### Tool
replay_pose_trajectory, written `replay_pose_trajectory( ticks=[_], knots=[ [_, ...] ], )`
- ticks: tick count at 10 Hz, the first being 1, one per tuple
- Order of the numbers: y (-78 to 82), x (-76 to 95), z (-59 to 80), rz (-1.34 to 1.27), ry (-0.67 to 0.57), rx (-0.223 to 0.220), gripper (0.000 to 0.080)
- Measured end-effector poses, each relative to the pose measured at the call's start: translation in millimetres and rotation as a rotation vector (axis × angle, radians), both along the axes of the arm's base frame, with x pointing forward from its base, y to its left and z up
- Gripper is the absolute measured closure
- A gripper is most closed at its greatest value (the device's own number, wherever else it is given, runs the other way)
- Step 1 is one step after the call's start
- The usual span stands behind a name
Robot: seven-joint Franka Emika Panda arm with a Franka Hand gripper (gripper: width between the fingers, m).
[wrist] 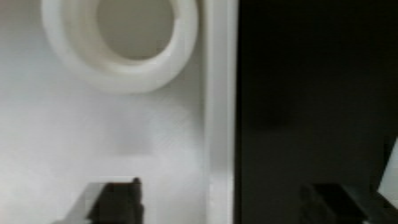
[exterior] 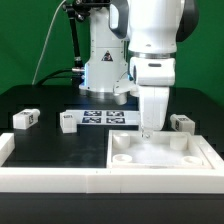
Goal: Assemble one leg
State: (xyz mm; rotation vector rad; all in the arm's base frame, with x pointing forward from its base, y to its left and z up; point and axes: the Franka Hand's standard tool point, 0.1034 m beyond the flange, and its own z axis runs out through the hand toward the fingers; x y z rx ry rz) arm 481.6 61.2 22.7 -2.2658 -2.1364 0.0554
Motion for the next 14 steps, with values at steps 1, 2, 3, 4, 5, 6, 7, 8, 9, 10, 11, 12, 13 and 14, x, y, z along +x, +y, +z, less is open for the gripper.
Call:
replay_pose_trajectory(
  ticks=[1,2,3,4,5,6,7,8,9,10,11,12,13,14],
  knots=[
    [-0.1,0.0,0.0,0.000,0.000,0.000,0.0242],
    [-0.2,0.0,0.0,0.000,0.000,0.000,0.0169],
    [-0.2,0.0,0.0,0.000,0.000,0.000,0.0156],
    [-0.3,0.0,0.0,-0.001,0.000,0.000,0.0156],
    [-0.4,0.0,-0.1,-0.001,0.000,0.000,0.0151],
    [-0.4,0.0,0.0,-0.001,0.000,0.000,0.0151],
    [0.8,0.0,2.2,-0.012,-0.003,-0.001,0.0151],
    [4.2,-1.3,13.4,-0.027,-0.018,-0.004,0.0151],
    [7.0,-5.8,23.9,-0.048,-0.028,-0.008,0.0151],
    [9.3,-12.6,33.8,-0.089,-0.036,-0.013,0.0151],
    [11.3,-22.1,38.4,-0.170,-0.033,-0.020,0.0151],
    [12.3,-25.6,37.6,-0.192,-0.032,-0.020,0.0151],
    [11.6,-25.4,37.1,-0.205,-0.031,-0.020,0.0151],
    [11.7,-25.4,37.1,-0.225,-0.031,-0.020,0.0151]
  ],
)
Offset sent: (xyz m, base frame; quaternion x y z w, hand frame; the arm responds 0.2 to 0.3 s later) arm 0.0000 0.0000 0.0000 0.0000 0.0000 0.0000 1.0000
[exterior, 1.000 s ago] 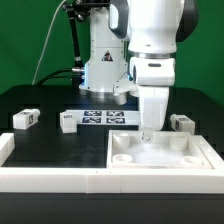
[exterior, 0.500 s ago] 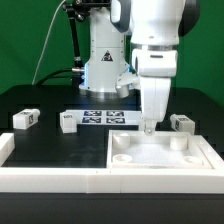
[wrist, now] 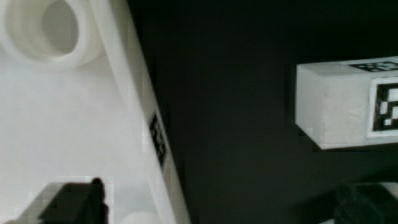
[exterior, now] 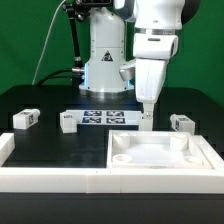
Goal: Assemble one leg
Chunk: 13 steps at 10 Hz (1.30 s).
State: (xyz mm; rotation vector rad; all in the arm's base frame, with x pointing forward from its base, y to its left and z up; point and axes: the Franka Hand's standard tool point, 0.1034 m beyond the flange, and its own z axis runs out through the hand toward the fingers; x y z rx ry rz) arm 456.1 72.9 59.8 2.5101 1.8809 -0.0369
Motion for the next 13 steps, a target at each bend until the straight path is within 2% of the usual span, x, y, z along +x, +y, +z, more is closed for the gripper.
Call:
replay_pose_trajectory(
  ticks=[3,4,6,9,11,13],
  knots=[
    [0.8,-1.4,-0.6,-0.236,-0.002,-0.002,0.0151],
    [4.3,-8.7,-3.8,-0.391,0.002,0.003,0.0151],
    [21.7,-22.2,-7.8,-0.607,0.002,0.006,0.0151],
    [46.2,-28.8,-8.2,-0.888,0.015,0.015,0.0151],
    [69.5,-35.1,-7.9,-1.122,0.029,0.019,0.0151],
    [74.5,-35.9,-8.6,-1.183,0.035,0.025,0.0151]
  ],
)
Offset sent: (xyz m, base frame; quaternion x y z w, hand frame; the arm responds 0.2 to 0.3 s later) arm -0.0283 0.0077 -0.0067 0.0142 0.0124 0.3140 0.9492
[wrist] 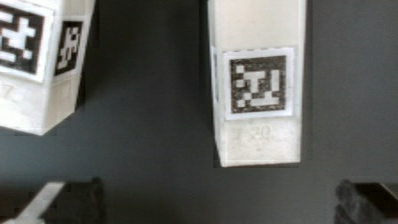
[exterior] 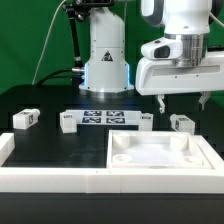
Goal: Assemble one leg
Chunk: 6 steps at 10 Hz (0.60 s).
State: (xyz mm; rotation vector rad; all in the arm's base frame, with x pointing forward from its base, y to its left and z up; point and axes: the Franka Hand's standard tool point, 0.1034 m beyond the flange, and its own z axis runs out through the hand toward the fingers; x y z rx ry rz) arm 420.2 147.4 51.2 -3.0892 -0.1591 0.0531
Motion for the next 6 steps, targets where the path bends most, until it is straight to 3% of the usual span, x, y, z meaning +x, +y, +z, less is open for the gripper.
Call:
replay_pose_trajectory(
  ticks=[3,4,6],
  knots=[
    [-0.9,-4.9,-0.7,0.016,0.060,-0.015,0.0151],
    [-0.4,-15.4,-2.0,0.054,0.184,-0.037,0.0151],
    [7.5,-13.5,-4.1,0.119,0.364,-0.054,0.0151]
  ],
)
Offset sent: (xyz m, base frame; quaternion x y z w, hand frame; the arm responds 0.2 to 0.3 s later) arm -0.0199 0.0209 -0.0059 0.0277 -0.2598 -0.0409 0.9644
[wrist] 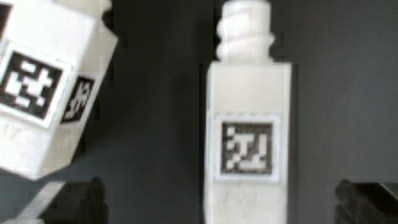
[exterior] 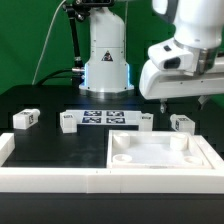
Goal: Assemble one leg
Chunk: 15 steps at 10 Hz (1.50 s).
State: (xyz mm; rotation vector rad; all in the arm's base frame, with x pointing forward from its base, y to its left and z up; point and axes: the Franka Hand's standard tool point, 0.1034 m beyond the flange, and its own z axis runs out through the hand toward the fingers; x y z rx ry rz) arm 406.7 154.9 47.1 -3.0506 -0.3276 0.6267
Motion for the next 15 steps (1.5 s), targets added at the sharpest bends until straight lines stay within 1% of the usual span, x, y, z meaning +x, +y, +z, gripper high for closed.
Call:
replay_pose_trajectory(
  ticks=[1,2,4,5,6,7,8,9,11,13,15],
  knots=[
    [2.1,-1.4,-2.5,0.010,0.059,-0.008,0.0151],
    [1.5,-8.2,-2.6,0.017,0.169,-0.030,0.0151],
    [3.6,-9.6,-8.0,0.013,0.302,-0.063,0.0151],
    [2.6,-14.7,-11.4,-0.008,0.402,-0.103,0.0151],
    [3.0,-15.1,-13.5,-0.025,0.457,-0.130,0.0151],
    [3.8,-17.4,-16.4,-0.051,0.514,-0.169,0.0151],
    [6.6,-13.6,-21.7,-0.080,0.481,-0.180,0.0151],
    [7.4,-14.6,-23.6,-0.088,0.473,-0.185,0.0151],
    [9.7,-16.2,-33.6,-0.088,0.464,-0.182,0.0151],
    [10.1,-15.8,-38.2,-0.090,0.454,-0.178,0.0151],
    [10.4,-16.2,-38.4,-0.089,0.455,-0.177,0.0151]
  ],
)
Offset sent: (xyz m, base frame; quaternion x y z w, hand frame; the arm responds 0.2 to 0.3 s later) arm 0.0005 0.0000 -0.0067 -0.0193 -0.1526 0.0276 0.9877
